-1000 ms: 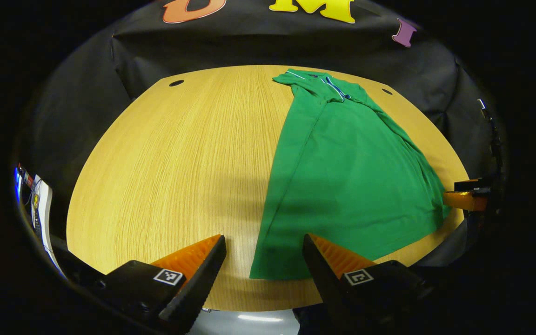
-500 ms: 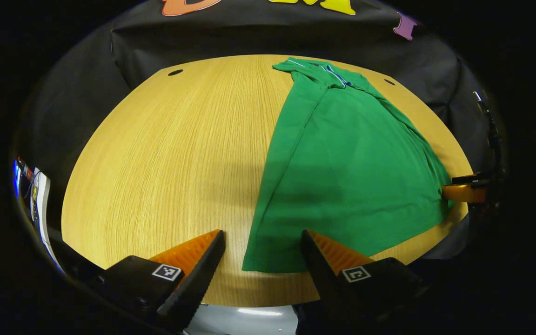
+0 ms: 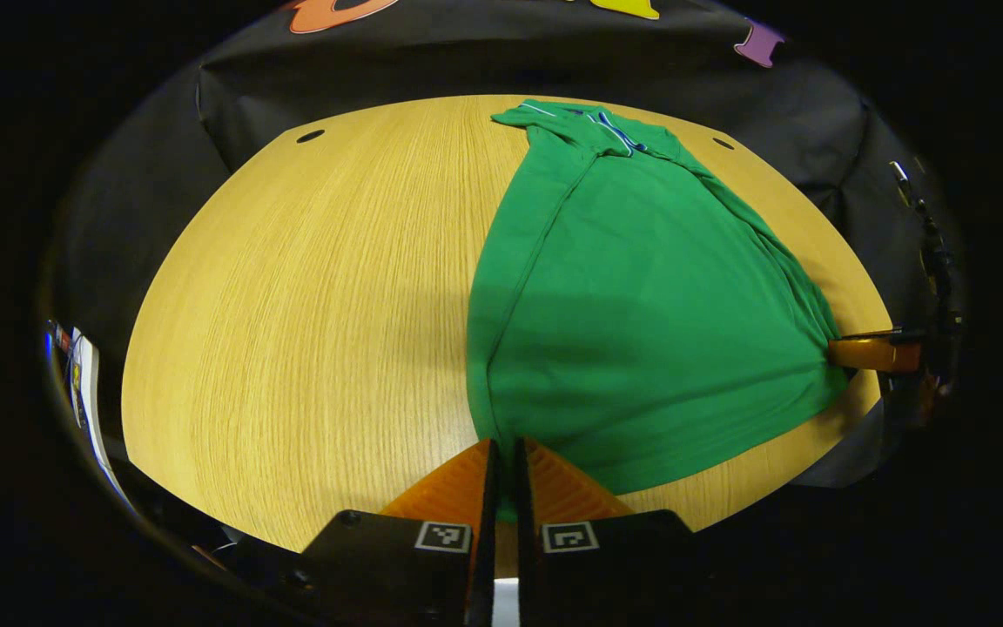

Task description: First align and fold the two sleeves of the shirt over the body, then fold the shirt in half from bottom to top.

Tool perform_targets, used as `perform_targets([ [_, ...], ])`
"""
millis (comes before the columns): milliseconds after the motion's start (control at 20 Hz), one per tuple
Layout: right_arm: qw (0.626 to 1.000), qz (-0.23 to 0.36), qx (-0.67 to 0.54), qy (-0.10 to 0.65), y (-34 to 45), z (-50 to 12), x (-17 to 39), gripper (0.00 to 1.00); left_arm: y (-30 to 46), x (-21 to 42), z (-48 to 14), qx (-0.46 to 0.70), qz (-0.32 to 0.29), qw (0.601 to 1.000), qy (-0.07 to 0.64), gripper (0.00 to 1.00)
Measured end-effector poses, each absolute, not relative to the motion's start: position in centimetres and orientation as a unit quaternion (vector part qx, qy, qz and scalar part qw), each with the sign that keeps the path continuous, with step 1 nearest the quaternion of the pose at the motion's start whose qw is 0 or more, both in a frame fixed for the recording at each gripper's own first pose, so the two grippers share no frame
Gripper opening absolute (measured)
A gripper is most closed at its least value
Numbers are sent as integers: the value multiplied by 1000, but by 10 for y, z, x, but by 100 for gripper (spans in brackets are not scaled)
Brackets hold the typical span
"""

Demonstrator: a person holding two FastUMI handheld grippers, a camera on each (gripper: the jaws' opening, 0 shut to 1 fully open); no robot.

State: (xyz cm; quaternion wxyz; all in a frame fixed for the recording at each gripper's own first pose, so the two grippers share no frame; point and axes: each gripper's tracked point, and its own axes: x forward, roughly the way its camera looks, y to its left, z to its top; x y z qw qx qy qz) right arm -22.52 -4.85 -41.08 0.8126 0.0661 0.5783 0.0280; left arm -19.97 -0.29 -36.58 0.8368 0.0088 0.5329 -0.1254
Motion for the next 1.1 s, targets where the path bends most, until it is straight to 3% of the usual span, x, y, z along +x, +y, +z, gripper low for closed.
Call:
perform_targets([
  [200, 824, 31, 65, 562, -49, -397, -215, 0, -10, -185, -359, 5, -132, 852, 507, 8],
  [700, 861, 25, 91, 499, -62, -324, -144, 0, -27, -132, -331, -34, -145, 892, 427, 8],
  [1100, 902, 20, 105, 419, -88, -243, -54, 0, -40, -70, -300, -43, -160, 924, 343, 8],
])
